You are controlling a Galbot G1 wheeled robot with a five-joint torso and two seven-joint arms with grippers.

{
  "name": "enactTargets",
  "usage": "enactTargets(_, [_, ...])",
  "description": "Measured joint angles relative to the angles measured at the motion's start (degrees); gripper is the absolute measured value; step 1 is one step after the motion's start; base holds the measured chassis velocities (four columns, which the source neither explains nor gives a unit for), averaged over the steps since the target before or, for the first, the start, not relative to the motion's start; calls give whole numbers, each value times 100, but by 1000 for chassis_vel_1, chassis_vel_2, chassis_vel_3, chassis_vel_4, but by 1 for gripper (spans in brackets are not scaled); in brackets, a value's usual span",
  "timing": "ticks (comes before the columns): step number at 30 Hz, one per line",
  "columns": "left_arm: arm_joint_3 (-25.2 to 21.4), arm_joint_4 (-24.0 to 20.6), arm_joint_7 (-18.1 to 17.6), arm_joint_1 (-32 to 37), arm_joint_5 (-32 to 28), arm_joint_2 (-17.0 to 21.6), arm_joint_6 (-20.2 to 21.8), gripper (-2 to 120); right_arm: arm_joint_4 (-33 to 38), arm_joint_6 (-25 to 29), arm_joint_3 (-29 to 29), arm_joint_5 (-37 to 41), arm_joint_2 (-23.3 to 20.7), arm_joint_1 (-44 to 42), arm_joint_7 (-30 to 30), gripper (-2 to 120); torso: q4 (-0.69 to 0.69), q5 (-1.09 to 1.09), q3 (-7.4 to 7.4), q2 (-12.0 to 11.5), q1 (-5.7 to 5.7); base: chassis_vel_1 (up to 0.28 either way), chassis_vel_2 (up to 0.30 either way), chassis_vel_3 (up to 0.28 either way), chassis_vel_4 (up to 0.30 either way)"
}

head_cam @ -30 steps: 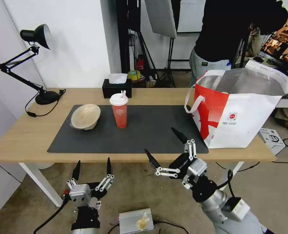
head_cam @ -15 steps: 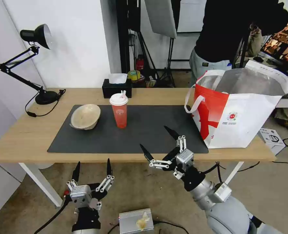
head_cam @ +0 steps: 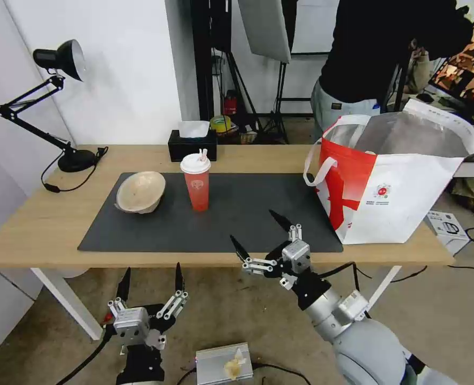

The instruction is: Pick up the trash from the table and place it into the takeout bag.

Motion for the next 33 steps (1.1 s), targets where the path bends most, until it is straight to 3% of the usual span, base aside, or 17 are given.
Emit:
enactTargets(13, [-25,12,-5,9,1,1,-2,100,-722,-223,-295,418,358,905,-1,100,0,0,0,0,0,0,0,0,0])
enactTargets(33, [-88,154,-12,-78,-16,-3,29,100,-2275,-481,-929,575,1305,2229,37,100,0,-1,0,0,0,0,0,0,0])
